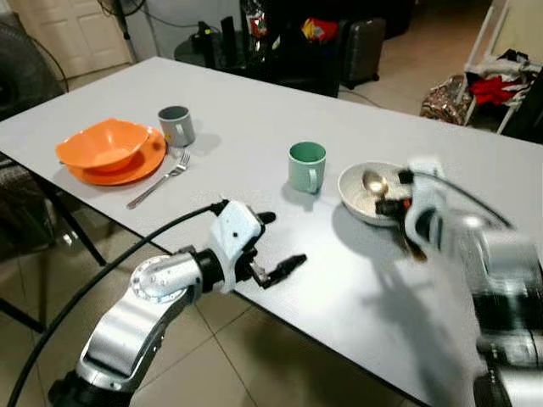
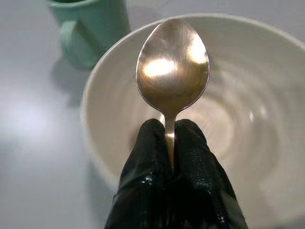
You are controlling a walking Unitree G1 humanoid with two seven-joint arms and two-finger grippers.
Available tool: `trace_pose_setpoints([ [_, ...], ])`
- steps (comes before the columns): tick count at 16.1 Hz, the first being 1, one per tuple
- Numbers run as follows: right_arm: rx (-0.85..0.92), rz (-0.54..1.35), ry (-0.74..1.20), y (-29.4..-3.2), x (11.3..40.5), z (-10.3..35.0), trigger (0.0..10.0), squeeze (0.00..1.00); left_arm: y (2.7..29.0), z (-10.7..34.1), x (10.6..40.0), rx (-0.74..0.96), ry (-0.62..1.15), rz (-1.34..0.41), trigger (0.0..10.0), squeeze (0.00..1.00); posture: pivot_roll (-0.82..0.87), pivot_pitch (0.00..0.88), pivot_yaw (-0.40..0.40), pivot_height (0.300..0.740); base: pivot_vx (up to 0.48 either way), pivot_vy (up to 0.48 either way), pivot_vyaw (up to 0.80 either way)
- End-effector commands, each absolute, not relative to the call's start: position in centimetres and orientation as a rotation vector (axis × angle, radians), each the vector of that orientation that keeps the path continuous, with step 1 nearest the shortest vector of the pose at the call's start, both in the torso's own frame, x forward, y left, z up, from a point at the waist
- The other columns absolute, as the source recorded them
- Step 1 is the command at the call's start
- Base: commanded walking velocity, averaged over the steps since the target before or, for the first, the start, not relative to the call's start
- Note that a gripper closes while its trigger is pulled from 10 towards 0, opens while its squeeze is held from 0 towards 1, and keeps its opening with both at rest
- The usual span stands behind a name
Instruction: Setting the table
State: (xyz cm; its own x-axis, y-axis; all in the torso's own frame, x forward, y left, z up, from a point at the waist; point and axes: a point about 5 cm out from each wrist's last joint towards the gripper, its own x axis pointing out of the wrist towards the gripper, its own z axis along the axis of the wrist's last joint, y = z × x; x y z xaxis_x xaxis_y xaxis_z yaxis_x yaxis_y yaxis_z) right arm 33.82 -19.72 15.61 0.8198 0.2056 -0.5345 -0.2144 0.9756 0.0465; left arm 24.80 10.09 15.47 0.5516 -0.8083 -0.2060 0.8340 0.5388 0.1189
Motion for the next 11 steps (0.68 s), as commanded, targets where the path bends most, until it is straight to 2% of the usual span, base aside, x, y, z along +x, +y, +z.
trace_pose_setpoints([
  [1,-0.030,0.212,0.567,-19.9,34.3,15.8,10.0,0.00,9.9,15.7,24.7,0.228,0.136,-1.008,10.0,0.00,-0.15,0.000,0.082,0.740,0.000,0.000,0.00],
  [4,-0.050,0.186,0.593,-20.3,36.3,16.4,10.0,0.00,9.8,15.5,24.3,0.239,0.148,-1.025,10.0,0.00,-0.14,0.009,0.071,0.740,0.000,0.000,0.00],
  [11,-0.047,0.119,0.712,-21.4,37.2,15.9,10.0,0.00,10.1,15.4,23.8,0.239,0.164,-1.027,10.0,0.00,-0.13,0.012,0.061,0.740,0.000,0.000,0.00],
])
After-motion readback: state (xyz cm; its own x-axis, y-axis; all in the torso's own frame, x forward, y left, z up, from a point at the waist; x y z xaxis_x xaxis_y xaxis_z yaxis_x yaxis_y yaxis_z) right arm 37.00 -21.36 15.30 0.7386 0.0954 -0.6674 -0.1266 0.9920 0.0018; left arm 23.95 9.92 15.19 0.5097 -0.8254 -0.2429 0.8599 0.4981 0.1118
